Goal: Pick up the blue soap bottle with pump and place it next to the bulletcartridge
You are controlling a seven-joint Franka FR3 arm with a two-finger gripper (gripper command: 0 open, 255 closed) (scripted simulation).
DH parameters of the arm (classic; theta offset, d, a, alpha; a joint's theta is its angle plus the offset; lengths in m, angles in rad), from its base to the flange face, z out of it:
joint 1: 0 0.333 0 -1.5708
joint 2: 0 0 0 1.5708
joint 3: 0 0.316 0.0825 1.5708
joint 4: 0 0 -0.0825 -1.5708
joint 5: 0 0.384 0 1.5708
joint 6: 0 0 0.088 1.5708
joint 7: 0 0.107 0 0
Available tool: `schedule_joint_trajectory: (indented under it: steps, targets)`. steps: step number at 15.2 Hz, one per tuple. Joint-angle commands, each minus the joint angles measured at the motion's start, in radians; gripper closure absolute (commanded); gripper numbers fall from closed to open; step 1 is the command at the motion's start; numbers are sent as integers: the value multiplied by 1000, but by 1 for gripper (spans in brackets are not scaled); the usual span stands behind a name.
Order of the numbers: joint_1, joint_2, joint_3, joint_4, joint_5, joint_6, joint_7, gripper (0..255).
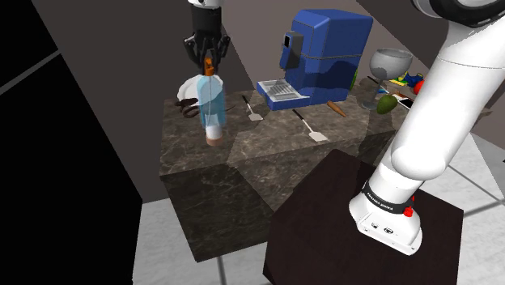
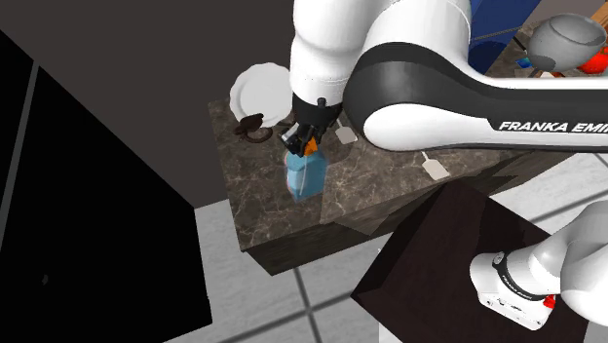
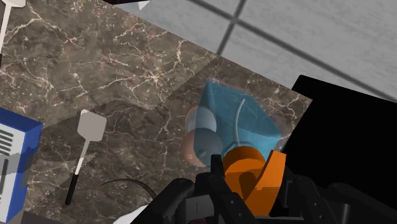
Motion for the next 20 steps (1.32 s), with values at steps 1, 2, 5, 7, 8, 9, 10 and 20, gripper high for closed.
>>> schedule_joint_trajectory:
  steps: [1,2,5,7,8,9,10,20]
  targets:
    - [1,2,0,29,-1,-27,0,255]
    - [1,4,1,45,-1,-41,0,255]
    - [3,12,2,95,-4,-84,1,255]
    - [4,19,3,130,-6,-113,2,255]
    - [5,23,3,149,-8,-128,2,255]
    - [6,27,4,168,-9,-142,3,255]
    - [7,31,4,187,-11,-158,3,255]
    - [27,100,12,415,-39,-321,14,255]
